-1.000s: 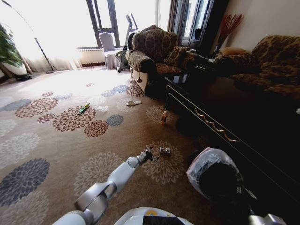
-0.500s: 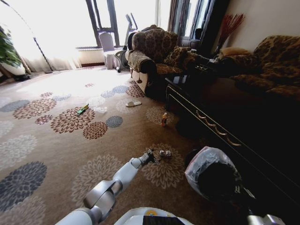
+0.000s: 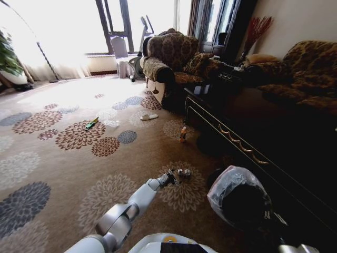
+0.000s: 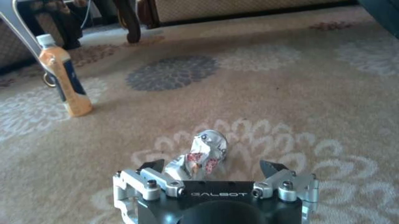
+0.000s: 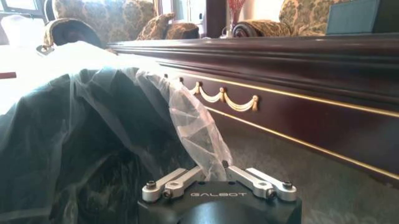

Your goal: Pick up the trash from the ground and place it into the trash bin.

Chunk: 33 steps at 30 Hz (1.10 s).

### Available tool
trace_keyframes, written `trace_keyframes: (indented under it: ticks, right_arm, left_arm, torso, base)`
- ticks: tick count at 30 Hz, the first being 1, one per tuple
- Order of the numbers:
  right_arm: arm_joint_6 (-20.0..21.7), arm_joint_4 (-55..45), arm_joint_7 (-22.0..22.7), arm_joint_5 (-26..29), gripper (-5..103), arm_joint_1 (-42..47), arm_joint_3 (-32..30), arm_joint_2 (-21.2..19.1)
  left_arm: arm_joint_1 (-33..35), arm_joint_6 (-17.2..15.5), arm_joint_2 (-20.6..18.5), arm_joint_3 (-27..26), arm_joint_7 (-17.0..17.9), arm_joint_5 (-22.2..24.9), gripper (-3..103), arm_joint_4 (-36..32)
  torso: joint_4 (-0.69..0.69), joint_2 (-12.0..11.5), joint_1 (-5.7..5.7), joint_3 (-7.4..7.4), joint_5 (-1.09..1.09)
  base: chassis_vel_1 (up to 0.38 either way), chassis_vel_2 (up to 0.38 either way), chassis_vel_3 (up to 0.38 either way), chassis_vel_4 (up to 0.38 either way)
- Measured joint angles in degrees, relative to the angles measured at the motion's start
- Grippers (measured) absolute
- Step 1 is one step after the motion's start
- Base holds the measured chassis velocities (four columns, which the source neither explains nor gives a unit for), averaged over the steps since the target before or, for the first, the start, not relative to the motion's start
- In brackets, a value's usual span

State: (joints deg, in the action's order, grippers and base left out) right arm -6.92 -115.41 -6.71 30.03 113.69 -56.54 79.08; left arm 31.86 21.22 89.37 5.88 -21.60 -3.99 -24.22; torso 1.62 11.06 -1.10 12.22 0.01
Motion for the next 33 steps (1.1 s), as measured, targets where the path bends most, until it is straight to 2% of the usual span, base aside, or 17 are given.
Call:
trace_keyframes:
  ticks: [10, 20, 33]
  right_arm:
    - [-1.89, -0.24, -2.56, -0.91, 1, 0.60, 0.64, 1.02]
    - [-1.96, -0.07, -2.91, -1.51, 1, 0.67, 0.98, 1.48]
    - [-2.87, -0.22, -3.38, -2.51, 1, 1.35, 1.06, 2.21]
  left_arm:
    - [-0.86, 0.51, 0.92, -0.67, 0.27, -0.51, 100, 2.01]
    - [-0.65, 0.52, 0.69, -1.10, 0.27, -1.06, 100, 2.18]
    - [-1.02, 0.65, 1.84, -1.18, 0.24, -2.03, 100, 4.33]
  torso:
    - [0.00, 0.00, 0.00, 0.00, -0.01]
    - [0.00, 0.00, 0.00, 0.00, -0.01]
    - [0.02, -0.02, -0.04, 0.03, -0.01]
  base:
    - [-0.017, -0.009, 0.013, 0.009]
    - [0.000, 0.000, 0.000, 0.000]
    - [-0.105, 0.087, 0.124, -0.072]
